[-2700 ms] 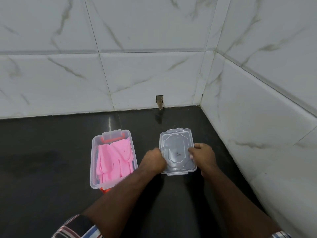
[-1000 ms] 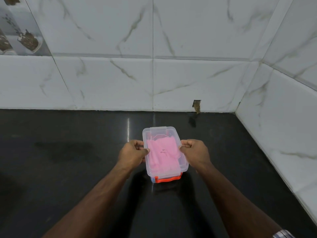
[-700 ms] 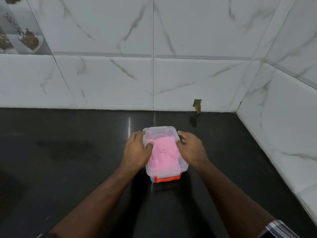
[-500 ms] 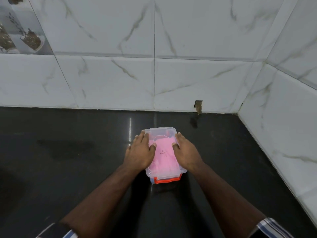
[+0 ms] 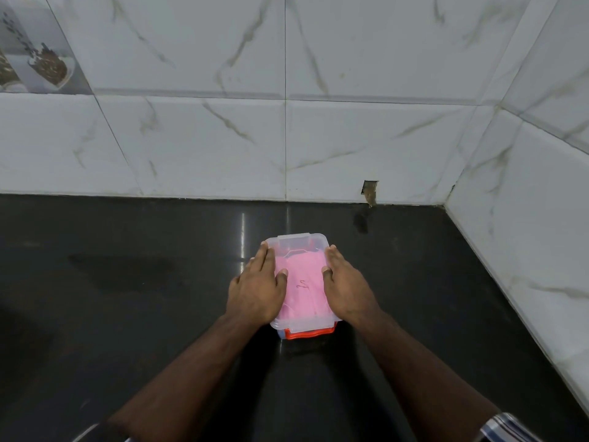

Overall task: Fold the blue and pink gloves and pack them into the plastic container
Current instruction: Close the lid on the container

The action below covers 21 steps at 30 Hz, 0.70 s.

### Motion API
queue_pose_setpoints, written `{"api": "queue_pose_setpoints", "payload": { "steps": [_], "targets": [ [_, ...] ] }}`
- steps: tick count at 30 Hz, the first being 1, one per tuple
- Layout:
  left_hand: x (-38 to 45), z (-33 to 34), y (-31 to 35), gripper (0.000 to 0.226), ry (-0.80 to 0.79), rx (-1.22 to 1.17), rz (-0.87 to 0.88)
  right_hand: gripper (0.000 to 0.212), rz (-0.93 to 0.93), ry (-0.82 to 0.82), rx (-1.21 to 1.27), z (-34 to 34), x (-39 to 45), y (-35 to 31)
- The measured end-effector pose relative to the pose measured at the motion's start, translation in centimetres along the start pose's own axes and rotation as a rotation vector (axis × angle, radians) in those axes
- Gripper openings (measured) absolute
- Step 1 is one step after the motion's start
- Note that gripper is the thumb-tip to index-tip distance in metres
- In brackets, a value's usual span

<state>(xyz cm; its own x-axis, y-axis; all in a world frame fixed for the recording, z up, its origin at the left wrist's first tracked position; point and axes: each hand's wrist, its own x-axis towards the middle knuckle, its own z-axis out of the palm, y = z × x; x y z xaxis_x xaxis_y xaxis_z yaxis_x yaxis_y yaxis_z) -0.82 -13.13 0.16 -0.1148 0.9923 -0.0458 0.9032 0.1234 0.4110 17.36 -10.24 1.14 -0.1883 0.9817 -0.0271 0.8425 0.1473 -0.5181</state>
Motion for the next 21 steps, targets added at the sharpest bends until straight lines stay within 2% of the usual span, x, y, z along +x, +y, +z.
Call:
{"api": "queue_pose_setpoints", "payload": {
  "steps": [6, 10, 14, 17, 21],
  "targets": [
    [0.2, 0.3, -0.2, 0.069, -0.018, -0.011, -0.012, 0.053, -0.006, -0.032, -0.048, -0.1, 0.2, 0.1],
    [-0.2, -0.6, -0.1, 0.066, 0.002, 0.071, -0.003, 0.052, -0.023, -0.068, -0.069, -0.7, 1.1, 0.2],
    [-1.0, -1.3, -1.0, 0.057, 0.158, 0.205, 0.064, 0.048, 0.016, 0.007, -0.098, -1.4, 1.5, -0.2],
    [-1.6, -1.2, -1.8, 0.057, 0.252, 0.214, 0.117, 0.040, -0.011, -0.007, -0.169, -1.6, 1.9, -1.0],
    [-3.1, -0.9, -2.4, 0.041, 0.342, 0.180, 0.238, 0.052, -0.136, -0.068, -0.333, -1.8, 3.6, -2.4]
  ]
}}
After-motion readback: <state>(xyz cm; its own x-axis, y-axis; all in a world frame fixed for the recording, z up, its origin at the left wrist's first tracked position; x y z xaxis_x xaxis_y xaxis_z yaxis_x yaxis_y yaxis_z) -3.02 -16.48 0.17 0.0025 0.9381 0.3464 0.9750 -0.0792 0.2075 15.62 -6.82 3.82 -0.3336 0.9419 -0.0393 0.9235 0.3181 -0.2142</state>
